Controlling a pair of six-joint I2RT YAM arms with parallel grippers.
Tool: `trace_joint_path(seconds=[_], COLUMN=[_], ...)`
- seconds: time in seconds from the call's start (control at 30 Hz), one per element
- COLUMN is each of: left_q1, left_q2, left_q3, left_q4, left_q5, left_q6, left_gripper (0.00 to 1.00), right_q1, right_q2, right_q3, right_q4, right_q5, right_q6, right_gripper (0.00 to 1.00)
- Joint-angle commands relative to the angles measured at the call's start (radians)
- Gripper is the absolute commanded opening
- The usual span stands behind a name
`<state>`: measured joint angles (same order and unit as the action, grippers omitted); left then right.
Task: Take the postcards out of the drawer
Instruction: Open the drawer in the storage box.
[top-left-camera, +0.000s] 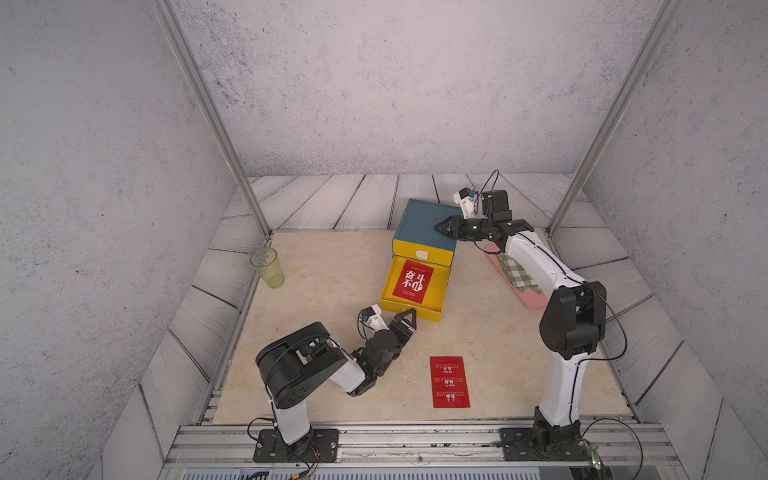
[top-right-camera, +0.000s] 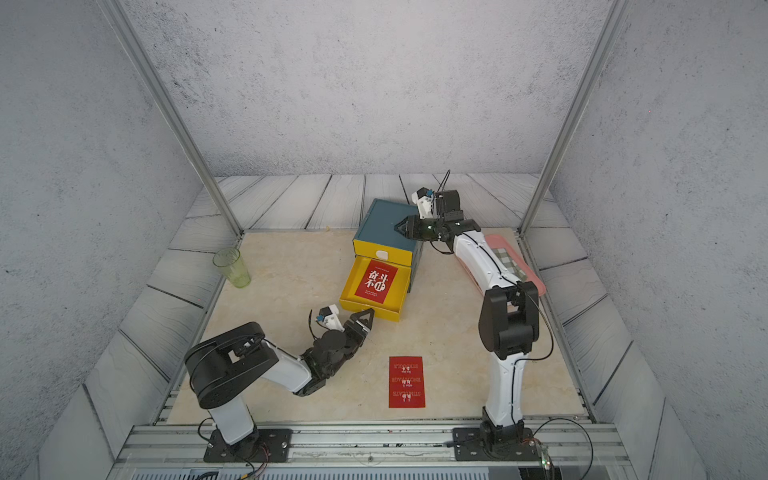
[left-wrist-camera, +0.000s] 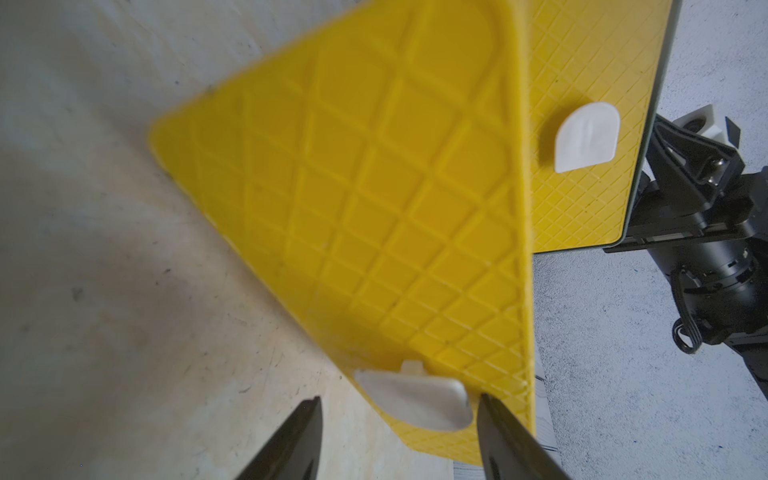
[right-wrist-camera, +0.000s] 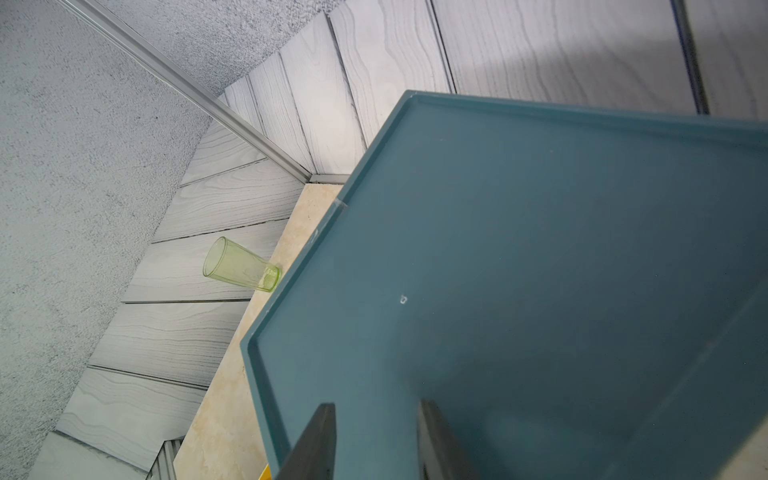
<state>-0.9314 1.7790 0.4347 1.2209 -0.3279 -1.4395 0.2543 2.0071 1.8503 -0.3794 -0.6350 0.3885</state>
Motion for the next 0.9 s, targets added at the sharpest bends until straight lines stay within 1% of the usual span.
trace_joint_path(seconds=[0.0,0.1,0.23,0.4,0.47,0.6,0.73,0.8,0.87], left_q1=[0.007,0.007,0.007,0.007,0.007,0.004,0.002,0.002,0.003], left_q2=[-0.015,-0.027,-0.062,-0.135,-0.166,-0.229,-0.316,-0.39,-0.503], left_q3=[-0.006,-0.006,-0.011,-0.013,-0.02,-0.027,-0.029,-0.026,-0.012], left_q4=[-0.005,-0.021,-0.056,-0.152,-0.191,-0.264,-0.359,-0.441,-0.582], left_q5=[0.01,0.021,0.031,0.049,0.058,0.086,0.135,0.153,0.154], left_q6=[0.012,0.005,0.007,0.019,0.025,0.041,0.076,0.118,0.184], left_gripper=[0.68,0.71,0.74,0.76,0.77,0.77,0.77,0.77,0.77], right_q1=[0.003,0.003,0.003,0.003,0.002,0.001,0.001,0.002,0.003], right_q2=[0.035,0.03,0.015,-0.003,-0.012,-0.027,-0.067,-0.09,-0.128], right_q3=[-0.063,-0.057,-0.042,-0.014,-0.004,0.019,0.024,0.026,0.012], right_q4=[-0.187,-0.189,-0.196,-0.217,-0.226,-0.251,-0.267,-0.291,-0.311], right_q5=[0.058,0.061,0.072,0.087,0.104,0.136,0.164,0.191,0.216], right_q6=[-0.003,-0.002,-0.002,-0.005,-0.011,-0.021,-0.027,-0.034,-0.042], right_gripper=[0.37,0.38,0.42,0.48,0.51,0.53,0.55,0.56,0.56])
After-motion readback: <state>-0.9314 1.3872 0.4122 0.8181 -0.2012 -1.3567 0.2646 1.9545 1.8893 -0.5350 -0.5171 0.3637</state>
